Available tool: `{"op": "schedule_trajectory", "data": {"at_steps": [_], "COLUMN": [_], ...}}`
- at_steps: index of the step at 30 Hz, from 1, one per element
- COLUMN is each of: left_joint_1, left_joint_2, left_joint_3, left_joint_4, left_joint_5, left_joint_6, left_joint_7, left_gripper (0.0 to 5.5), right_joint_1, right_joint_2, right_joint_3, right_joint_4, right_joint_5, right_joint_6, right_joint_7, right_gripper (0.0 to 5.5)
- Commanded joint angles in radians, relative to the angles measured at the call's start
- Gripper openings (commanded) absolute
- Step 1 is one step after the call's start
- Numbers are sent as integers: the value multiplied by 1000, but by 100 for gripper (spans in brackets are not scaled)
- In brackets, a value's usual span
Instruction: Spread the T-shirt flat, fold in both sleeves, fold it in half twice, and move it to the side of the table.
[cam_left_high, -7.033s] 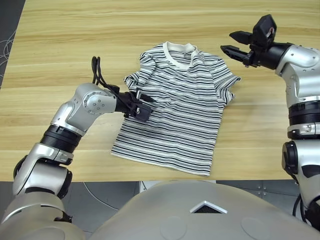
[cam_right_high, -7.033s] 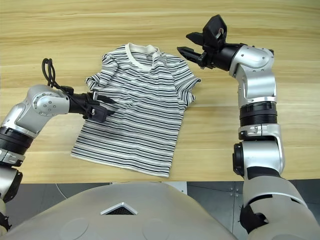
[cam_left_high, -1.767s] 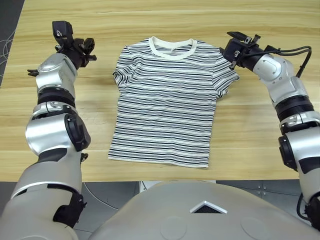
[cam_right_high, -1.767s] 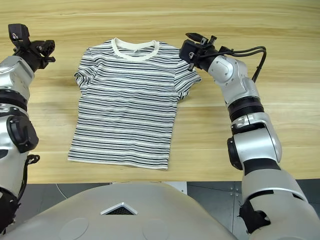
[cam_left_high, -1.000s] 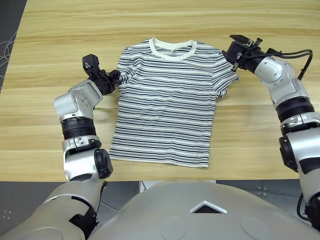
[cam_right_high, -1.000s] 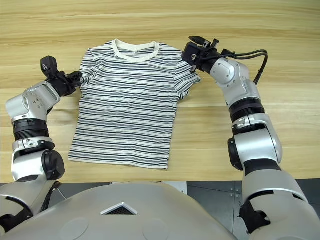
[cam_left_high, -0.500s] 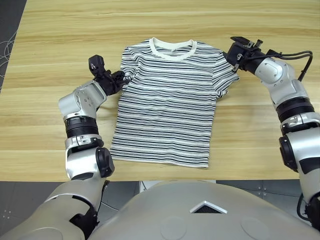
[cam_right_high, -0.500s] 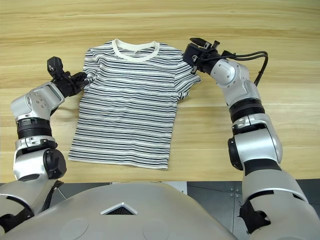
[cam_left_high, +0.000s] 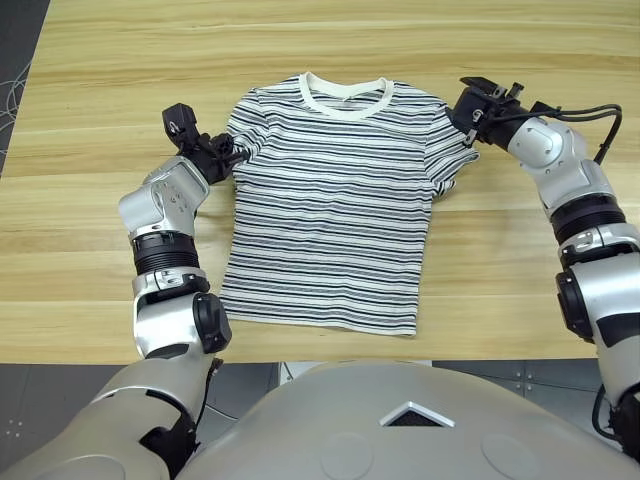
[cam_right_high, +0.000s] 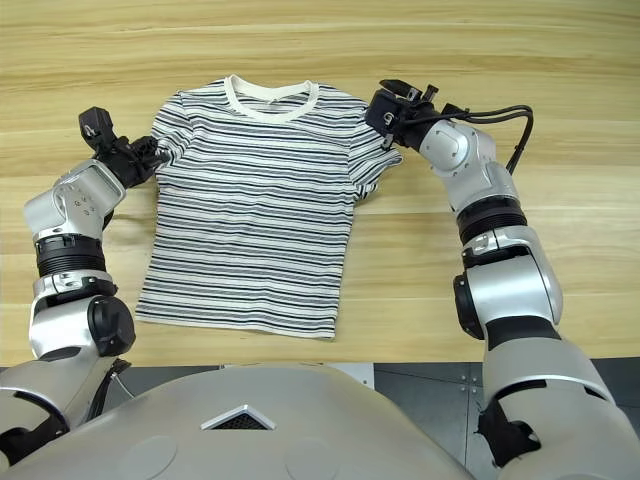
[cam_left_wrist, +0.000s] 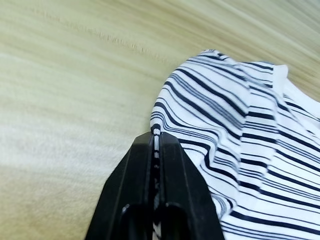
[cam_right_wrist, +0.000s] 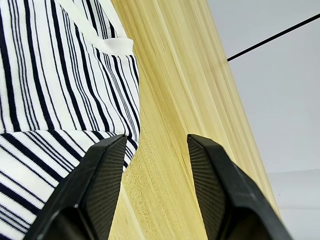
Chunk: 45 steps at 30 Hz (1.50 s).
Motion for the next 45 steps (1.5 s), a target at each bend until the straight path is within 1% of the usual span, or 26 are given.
{"op": "schedule_trajectory", "data": {"at_steps": [1, 6, 8, 16, 20, 23, 26, 29, 33, 42, 43, 45], "left_joint_1": [27, 50, 70, 164, 201, 229, 242, 256, 267, 290, 291, 293], "left_joint_2": [-18, -35, -41, -24, -14, -1, 5, 12, 1, 16, 17, 26], "left_joint_3": [-17, -31, -55, -257, -365, -457, -509, -543, -554, -606, -607, -621], "left_joint_4": [-88, -198, -253, -361, -368, -362, -334, -323, -294, -250, -247, -249], "left_joint_5": [-3, -13, -7, 110, 187, 270, 339, 401, 423, 495, 491, 508], "left_joint_6": [30, 71, 82, 5, -80, -181, -295, -390, -406, -459, -463, -488], "left_joint_7": [15, 17, 8, -50, -82, -103, -97, -89, -98, -118, -129, -140], "left_gripper": [12, 12, 12, 12, 12, 12, 12, 12, 12, 12, 36, 66], "right_joint_1": [-23, -27, -28, -33, -33, -31, -29, -28, -28, -27, -26, -26], "right_joint_2": [8, 14, 16, 24, 27, 28, 28, 30, 30, 31, 31, 31], "right_joint_3": [7, 12, 15, 19, 20, 21, 22, 23, 25, 26, 26, 26], "right_joint_4": [7, 13, 14, 25, 30, 33, 33, 35, 34, 33, 33, 33], "right_joint_5": [-6, -8, -9, -12, -11, -11, -11, -12, -12, -10, -10, -10], "right_joint_6": [4, 5, 5, 1, -1, -2, -3, -3, -4, -7, -8, -8], "right_joint_7": [2, 2, 3, 1, -1, -1, -2, -2, -2, -1, -1, -2], "right_gripper": [228, 228, 228, 228, 228, 228, 228, 228, 228, 228, 228, 228]}}
